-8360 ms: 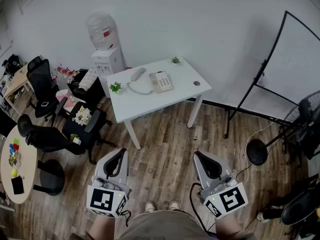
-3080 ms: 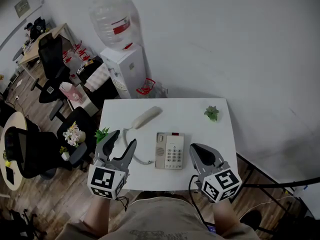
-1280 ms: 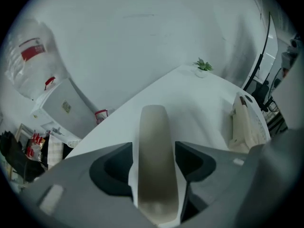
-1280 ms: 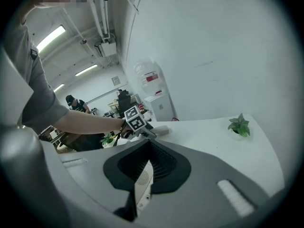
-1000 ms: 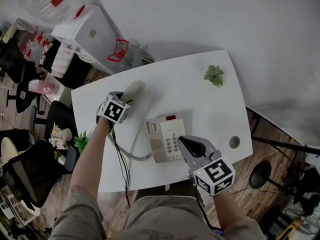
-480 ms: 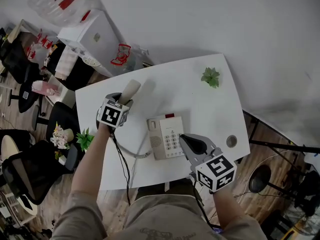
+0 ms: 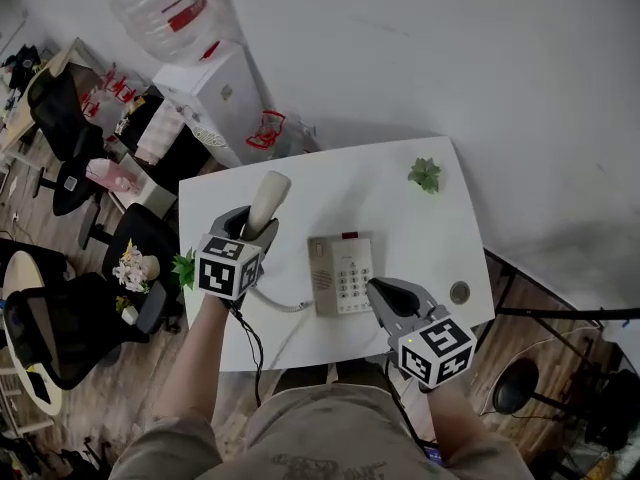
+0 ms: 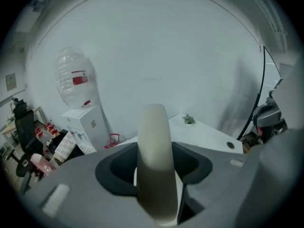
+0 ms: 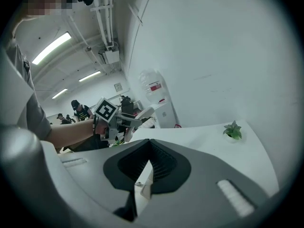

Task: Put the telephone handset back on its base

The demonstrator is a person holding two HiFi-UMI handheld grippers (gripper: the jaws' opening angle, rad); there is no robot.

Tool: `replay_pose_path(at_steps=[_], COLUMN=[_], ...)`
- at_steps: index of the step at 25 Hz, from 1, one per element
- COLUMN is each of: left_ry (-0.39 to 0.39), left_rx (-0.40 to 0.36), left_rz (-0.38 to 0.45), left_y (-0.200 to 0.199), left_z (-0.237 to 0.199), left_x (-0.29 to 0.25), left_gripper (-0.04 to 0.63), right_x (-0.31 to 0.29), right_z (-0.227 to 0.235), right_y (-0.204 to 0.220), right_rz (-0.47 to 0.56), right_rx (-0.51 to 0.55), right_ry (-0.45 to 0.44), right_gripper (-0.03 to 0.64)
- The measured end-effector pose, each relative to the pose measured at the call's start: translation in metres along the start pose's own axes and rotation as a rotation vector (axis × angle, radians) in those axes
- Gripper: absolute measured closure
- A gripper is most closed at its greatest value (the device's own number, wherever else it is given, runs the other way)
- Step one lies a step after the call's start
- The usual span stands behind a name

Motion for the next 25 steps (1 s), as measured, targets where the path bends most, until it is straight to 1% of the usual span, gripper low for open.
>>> replay_pose_path(at_steps=[3, 5, 9, 13, 17, 19, 22, 25], left_ry=[0.005, 0.005, 0.006, -0.012, -0.010, -0.004, -0.016, -0.003], left_rx=[0.056, 0.077, 0.113, 0.158, 0.202, 0.214, 0.229, 0.274], left_rz=[0.064, 0.098, 0.147, 0.184, 0.199, 0.196, 0.193, 0.186], left_y=[0.011, 0.019, 0.035, 0.052, 0.066, 0.070, 0.073, 0.074], left_z=[0.014, 0.024, 0.044, 0.063, 0.070, 0.071, 0.073, 0.079], left_x=[0.033, 0.053, 0.087, 0.115, 0.129, 0.130, 0.129, 0.123], left_gripper=[0.377, 0.377, 0.377, 0.377, 0.377, 0.377, 0.377, 0.377], right_x=[0.009, 0.014, 0.023, 0.030, 0.030, 0.028, 0.026, 0.024], right_z=[-0.010, -0.017, -0.026, -0.032, -0.036, -0.037, -0.039, -0.040], right_y=[0.000, 0.000, -0.003, -0.003, -0.002, 0.000, 0.000, -0.001], right_rz=[0.017, 0.032, 0.043, 0.044, 0.039, 0.039, 0.043, 0.044], right_rx=[0.012, 0.028, 0.071, 0.089, 0.091, 0.086, 0.083, 0.078], right_ry=[0.000, 0.003, 0.010, 0.008, 0.001, 0.000, -0.004, -0.005], right_gripper=[0.589, 0.589, 0.589, 0.589, 0.589, 0.589, 0.589, 0.589])
Point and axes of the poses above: the fingertips, and each gripper's own axes: x backward along the fingers, z to its right, y out of its underside, the point moved 8 cm from there along x, backward along the fingers, and after that the axes turned 13 degrees about -z, right-handed, at the moved point
